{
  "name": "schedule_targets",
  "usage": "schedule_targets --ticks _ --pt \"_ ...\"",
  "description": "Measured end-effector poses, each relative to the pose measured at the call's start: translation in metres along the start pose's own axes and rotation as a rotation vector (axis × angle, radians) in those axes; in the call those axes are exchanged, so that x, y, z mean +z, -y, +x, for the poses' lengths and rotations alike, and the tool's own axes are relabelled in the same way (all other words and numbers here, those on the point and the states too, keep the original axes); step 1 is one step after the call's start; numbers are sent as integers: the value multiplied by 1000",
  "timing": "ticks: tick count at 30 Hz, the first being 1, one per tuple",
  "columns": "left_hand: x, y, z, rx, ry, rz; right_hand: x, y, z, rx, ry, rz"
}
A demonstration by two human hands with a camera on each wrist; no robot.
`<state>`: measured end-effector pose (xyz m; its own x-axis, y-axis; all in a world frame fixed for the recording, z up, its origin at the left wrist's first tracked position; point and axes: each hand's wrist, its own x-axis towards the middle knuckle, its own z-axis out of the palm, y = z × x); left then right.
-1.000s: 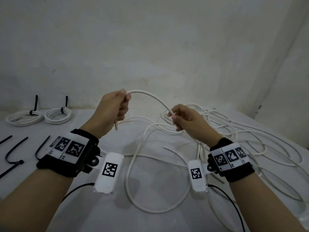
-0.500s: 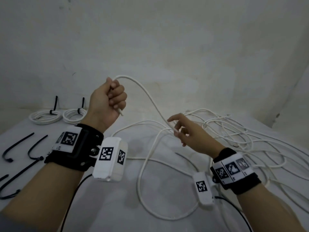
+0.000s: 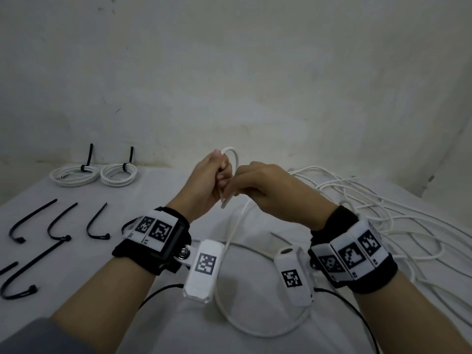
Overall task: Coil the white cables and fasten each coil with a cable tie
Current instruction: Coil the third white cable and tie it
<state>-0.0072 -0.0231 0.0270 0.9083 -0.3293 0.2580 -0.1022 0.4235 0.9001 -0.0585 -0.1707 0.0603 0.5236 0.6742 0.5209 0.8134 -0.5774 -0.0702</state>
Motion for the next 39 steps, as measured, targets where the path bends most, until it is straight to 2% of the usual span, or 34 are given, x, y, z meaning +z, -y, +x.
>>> schedule_targets --ticks 4,6,9,15,17,21,24,27,32,35,39 --pt "-1 -4 -2 33 15 -46 -1 0 3 52 25 76" --pt "0 -3 -4 45 24 4 -2 0 5 82 16 96" --pt "-2 0 -7 45 64 77 -10 -2 9 137 -53 123" --pt "-5 1 -14 -9 161 77 -15 -12 12 275 -158 130" --pt "-5 1 -16 -37 183 32 -11 -17 14 310 -202 138" --pt "-10 4 -18 -92 192 -205 -7 -28 11 359 -289 212" --pt "-11 5 -19 -107 205 -238 0 -32 12 351 -252 132" --pt "-10 5 -20 -133 236 -215 6 -34 17 358 -285 46" --pt "-12 1 -19 -128 234 -272 10 -35 23 357 -340 100" --pt "-21 -3 -16 -125 217 -364 9 -40 11 415 -292 129" --pt "-43 -16 -11 -74 271 -470 -4 -56 -19 496 -212 132"
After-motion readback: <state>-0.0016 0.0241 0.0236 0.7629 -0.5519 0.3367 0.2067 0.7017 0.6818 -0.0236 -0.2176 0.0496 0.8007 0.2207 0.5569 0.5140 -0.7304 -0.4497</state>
